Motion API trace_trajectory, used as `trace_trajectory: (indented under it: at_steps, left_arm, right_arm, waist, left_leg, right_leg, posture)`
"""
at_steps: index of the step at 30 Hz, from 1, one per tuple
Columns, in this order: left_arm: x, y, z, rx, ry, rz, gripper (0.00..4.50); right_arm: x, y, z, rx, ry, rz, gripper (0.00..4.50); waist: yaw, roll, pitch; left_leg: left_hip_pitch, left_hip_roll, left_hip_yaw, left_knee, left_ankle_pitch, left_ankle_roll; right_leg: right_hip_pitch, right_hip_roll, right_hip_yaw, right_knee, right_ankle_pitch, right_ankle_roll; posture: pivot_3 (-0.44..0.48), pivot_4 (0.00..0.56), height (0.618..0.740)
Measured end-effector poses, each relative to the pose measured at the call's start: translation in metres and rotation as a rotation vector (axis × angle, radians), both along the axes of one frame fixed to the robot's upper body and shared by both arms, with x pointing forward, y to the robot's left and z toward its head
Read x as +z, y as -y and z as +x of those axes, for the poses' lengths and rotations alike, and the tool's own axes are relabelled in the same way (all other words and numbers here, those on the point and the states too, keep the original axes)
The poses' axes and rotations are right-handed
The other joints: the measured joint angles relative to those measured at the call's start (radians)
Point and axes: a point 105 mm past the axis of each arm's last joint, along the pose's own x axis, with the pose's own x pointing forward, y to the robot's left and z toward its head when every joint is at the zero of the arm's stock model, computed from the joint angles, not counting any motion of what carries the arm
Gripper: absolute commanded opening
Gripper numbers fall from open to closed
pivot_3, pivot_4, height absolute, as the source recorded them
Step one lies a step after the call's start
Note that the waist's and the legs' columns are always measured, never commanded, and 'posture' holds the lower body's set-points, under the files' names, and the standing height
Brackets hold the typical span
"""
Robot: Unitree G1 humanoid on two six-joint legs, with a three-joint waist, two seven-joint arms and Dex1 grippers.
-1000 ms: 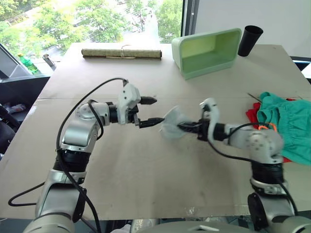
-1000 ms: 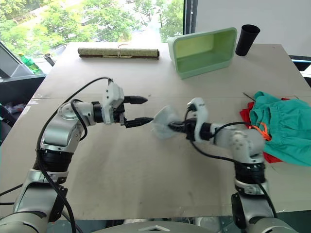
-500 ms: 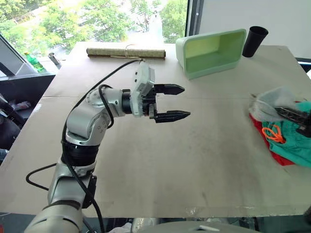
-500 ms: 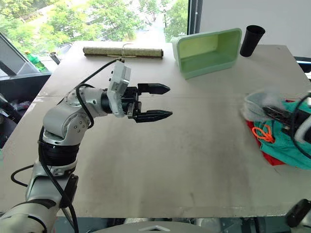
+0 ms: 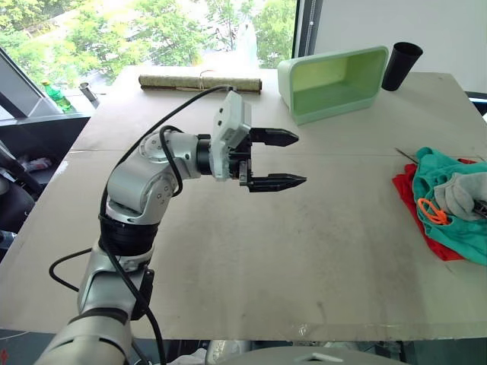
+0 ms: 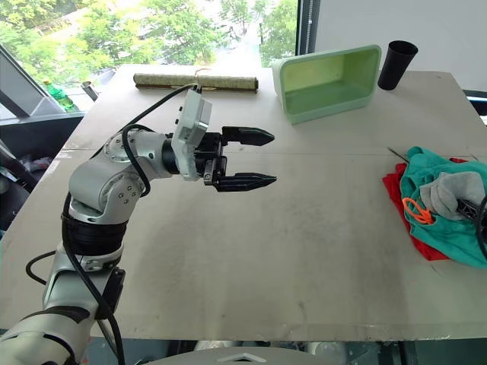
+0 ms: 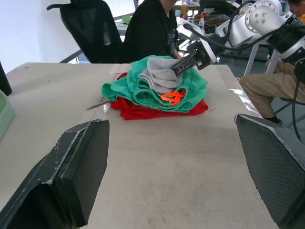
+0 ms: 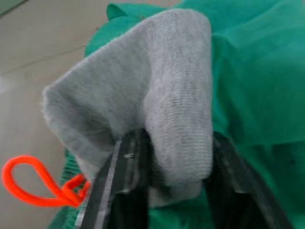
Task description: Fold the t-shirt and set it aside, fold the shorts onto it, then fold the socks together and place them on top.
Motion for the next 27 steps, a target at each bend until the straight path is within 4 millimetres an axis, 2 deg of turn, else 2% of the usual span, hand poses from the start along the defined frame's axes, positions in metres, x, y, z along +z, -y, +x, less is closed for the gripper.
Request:
trace_trajectory:
  at_steps: [4, 8, 11, 13, 16, 19, 21, 22, 27]
  left_arm:
    - [-0.003, -0.002, 0.0, 0.007, -0.009, 0.007, 4.5]
    - [-0.007, -0.006, 0.001, 0.027, -0.019, 0.019, 4.5]
    - [-0.016, -0.015, 0.008, 0.105, -0.049, 0.029, 4.5]
    - [-0.032, -0.027, 0.014, 0.194, -0.083, 0.055, 4.5]
    - [-0.064, -0.048, 0.018, 0.338, -0.139, 0.111, 4.5]
    - [-0.088, -0.064, 0.015, 0.456, -0.162, 0.139, 4.5]
    - [-0.101, -0.072, 0.009, 0.513, -0.155, 0.159, 4.5]
    - [-0.112, -0.078, 0.003, 0.545, -0.169, 0.171, 4.5]
    - [-0.14, -0.085, -0.028, 0.597, -0.181, 0.194, 4.5]
  right_arm:
    - [0.014, 0.003, -0.002, 0.03, 0.067, -0.115, 4.47]
    - [0.03, 0.005, -0.007, 0.073, 0.139, -0.187, 4.47]
    - [0.052, 0.001, -0.007, 0.132, 0.217, -0.274, 4.47]
    - [0.06, -0.015, -0.003, 0.232, 0.263, -0.313, 4.47]
    - [0.064, -0.053, 0.009, 0.431, 0.33, -0.306, 4.47]
    - [0.052, -0.098, 0.015, 0.619, 0.383, -0.236, 4.47]
    - [0.036, -0.121, 0.012, 0.704, 0.388, -0.188, 4.47]
    - [0.022, -0.134, 0.009, 0.759, 0.376, -0.154, 4.47]
    - [-0.021, -0.158, -0.012, 0.899, 0.315, -0.146, 4.47]
  waist:
    - [0.001, 0.0, 0.0]
    - [0.001, 0.0, 0.0]
    - [-0.001, 0.0, 0.0]
    - [-0.005, 0.0, 0.0]
    - [-0.012, 0.0, 0.0]
    - [0.0, -0.001, 0.0]
    - [0.007, -0.001, 0.0]
    - [0.01, -0.001, 0.0]
    - [0.006, 0.001, 0.0]
  left_leg:
    - [0.0, 0.0, 0.0, 0.0, 0.0, 0.0]
    - [0.0, 0.0, 0.0, 0.0, 0.0, 0.0]
    - [0.001, 0.0, -0.001, 0.0, 0.0, 0.0]
    - [0.002, 0.001, 0.0, 0.0, 0.0, 0.0]
    - [0.002, 0.002, -0.001, 0.0, 0.0, 0.0]
    - [0.001, 0.003, -0.002, 0.0, 0.0, 0.0]
    - [0.0, 0.002, -0.003, -0.001, -0.001, 0.0]
    - [-0.001, 0.002, -0.003, -0.001, -0.001, 0.001]
    - [0.0, 0.002, -0.003, -0.001, -0.005, -0.002]
  right_leg:
    - [0.0, 0.0, 0.0, 0.0, 0.0, 0.0]
    - [0.001, 0.0, 0.0, 0.0, 0.0, 0.0]
    - [0.001, 0.0, 0.0, -0.001, 0.0, 0.0]
    - [0.001, 0.0, 0.0, 0.0, 0.0, 0.0]
    - [0.001, 0.001, 0.0, -0.001, 0.0, -0.001]
    - [0.001, 0.001, 0.0, -0.002, 0.001, -0.002]
    - [0.001, 0.001, -0.001, -0.005, 0.002, -0.004]
    - [0.002, 0.0, -0.001, -0.007, 0.002, -0.004]
    - [0.003, 0.0, -0.001, -0.013, 0.002, -0.004]
  posture:
    - [0.0, 0.15, 0.74]
    - [0.0, 0.15, 0.74]
    - [0.0, 0.15, 0.74]
    - [0.0, 0.15, 0.74]
    - [0.0, 0.15, 0.74]
    - [0.0, 0.15, 0.74]
    - [0.0, 0.15, 0.74]
    - [0.0, 0.15, 0.74]
    - [0.0, 0.15, 0.74]
